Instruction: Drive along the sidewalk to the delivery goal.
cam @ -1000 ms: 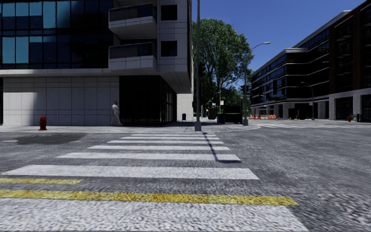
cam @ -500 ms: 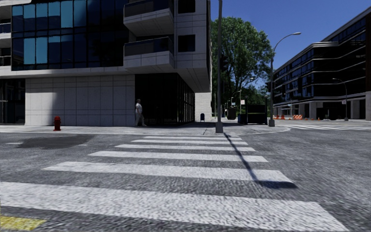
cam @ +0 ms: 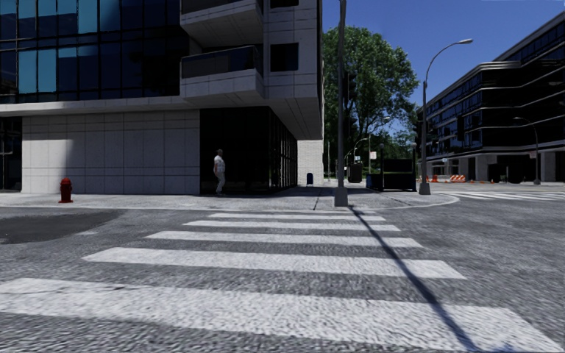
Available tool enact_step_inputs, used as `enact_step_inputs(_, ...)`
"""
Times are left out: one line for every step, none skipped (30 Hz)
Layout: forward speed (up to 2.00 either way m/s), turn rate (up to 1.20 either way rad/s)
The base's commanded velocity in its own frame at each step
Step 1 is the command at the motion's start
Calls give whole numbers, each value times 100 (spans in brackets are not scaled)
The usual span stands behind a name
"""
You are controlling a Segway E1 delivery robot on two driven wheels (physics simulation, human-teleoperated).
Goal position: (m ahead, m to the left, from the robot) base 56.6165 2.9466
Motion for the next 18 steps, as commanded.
enact_step_inputs(199,0)
enact_step_inputs(199,0)
enact_step_inputs(199,0)
enact_step_inputs(199,0)
enact_step_inputs(199,0)
enact_step_inputs(199,0)
enact_step_inputs(199,0)
enact_step_inputs(199,0)
enact_step_inputs(199,0)
enact_step_inputs(199,0)
enact_step_inputs(199,0)
enact_step_inputs(199,0)
enact_step_inputs(199,0)
enact_step_inputs(199,0)
enact_step_inputs(199,0)
enact_step_inputs(199,0)
enact_step_inputs(199,0)
enact_step_inputs(199,0)
